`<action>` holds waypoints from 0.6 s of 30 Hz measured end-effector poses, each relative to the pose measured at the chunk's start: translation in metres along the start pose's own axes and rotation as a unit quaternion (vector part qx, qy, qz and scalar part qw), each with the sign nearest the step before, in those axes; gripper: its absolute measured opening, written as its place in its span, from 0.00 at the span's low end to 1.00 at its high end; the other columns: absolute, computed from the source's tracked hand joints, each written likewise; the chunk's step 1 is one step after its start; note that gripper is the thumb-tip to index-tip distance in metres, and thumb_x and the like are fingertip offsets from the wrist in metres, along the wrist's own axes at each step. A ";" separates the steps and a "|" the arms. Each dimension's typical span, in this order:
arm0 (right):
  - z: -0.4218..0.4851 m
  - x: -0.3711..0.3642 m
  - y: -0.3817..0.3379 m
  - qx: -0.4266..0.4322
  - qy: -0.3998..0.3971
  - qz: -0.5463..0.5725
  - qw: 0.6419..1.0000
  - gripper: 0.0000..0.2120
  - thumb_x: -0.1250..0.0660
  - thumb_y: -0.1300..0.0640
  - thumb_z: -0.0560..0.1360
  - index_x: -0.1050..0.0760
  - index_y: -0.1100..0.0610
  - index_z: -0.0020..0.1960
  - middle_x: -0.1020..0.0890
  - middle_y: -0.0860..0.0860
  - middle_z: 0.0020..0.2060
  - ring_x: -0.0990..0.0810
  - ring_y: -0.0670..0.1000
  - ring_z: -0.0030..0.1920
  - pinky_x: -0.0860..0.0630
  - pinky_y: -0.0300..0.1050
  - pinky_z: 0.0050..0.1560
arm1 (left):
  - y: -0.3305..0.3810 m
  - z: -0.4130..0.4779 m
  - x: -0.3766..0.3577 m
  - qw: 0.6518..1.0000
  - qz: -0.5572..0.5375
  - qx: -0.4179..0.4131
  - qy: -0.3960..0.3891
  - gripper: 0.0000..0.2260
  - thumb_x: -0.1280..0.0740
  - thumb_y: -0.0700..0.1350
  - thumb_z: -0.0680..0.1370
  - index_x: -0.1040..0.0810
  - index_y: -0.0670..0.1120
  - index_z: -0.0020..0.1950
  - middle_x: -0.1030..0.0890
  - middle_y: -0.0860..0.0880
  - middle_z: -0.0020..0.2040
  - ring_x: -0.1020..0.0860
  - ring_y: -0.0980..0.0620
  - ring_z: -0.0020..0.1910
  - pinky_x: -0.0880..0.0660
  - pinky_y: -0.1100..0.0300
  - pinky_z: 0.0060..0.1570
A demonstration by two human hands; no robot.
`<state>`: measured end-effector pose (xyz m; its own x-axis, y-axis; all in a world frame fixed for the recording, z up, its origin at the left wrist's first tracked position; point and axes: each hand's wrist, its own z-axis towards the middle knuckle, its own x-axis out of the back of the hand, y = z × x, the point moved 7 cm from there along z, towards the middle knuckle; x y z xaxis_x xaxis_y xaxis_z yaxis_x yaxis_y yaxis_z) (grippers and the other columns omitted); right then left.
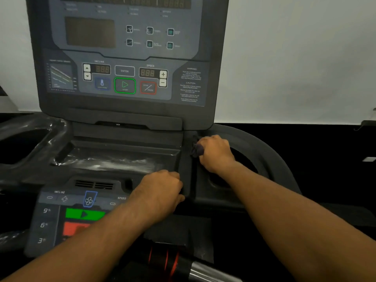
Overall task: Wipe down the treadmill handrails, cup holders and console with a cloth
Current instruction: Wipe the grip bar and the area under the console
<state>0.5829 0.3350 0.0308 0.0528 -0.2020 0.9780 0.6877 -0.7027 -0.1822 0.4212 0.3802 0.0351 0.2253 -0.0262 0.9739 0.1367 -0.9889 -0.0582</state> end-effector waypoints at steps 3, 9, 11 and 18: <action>0.031 -0.004 0.006 -0.026 0.001 -0.040 0.999 0.10 0.39 0.54 0.75 0.21 0.51 0.53 0.20 0.53 0.54 0.27 0.58 0.58 0.33 0.49 0.55 | 0.003 0.000 -0.004 1.000 -0.010 0.007 -0.015 0.19 0.41 0.56 0.82 0.28 0.50 0.69 0.29 0.53 0.69 0.30 0.52 0.65 0.27 0.53 0.61; 0.022 -0.013 0.008 -0.036 0.017 0.041 0.998 0.08 0.38 0.54 0.75 0.21 0.52 0.48 0.18 0.53 0.49 0.23 0.58 0.53 0.31 0.47 0.50 | 0.003 0.000 0.000 1.000 0.002 -0.005 -0.005 0.20 0.41 0.56 0.82 0.29 0.51 0.71 0.30 0.55 0.70 0.31 0.53 0.67 0.27 0.54 0.62; 0.002 -0.013 0.002 -0.023 0.023 0.063 0.998 0.06 0.37 0.54 0.74 0.21 0.52 0.46 0.18 0.52 0.47 0.23 0.56 0.52 0.30 0.47 0.54 | 0.001 0.000 0.001 1.000 0.004 -0.011 0.000 0.19 0.41 0.57 0.81 0.27 0.50 0.70 0.28 0.55 0.68 0.30 0.52 0.65 0.27 0.55 0.60; -0.093 -0.013 -0.028 0.049 0.014 0.119 0.992 0.07 0.37 0.58 0.73 0.31 0.47 0.41 0.19 0.47 0.47 0.24 0.51 0.56 0.45 0.49 0.71 | -0.001 -0.001 0.004 0.999 0.000 -0.024 0.037 0.17 0.38 0.56 0.80 0.22 0.47 0.61 0.23 0.49 0.60 0.25 0.47 0.60 0.27 0.53 0.53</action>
<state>0.4957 0.2944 0.0139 0.2031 -0.3730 0.9054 0.7255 -0.5637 -0.3949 0.4210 0.3807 0.0390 0.1536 -0.0347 0.9875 0.0904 -0.9947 -0.0491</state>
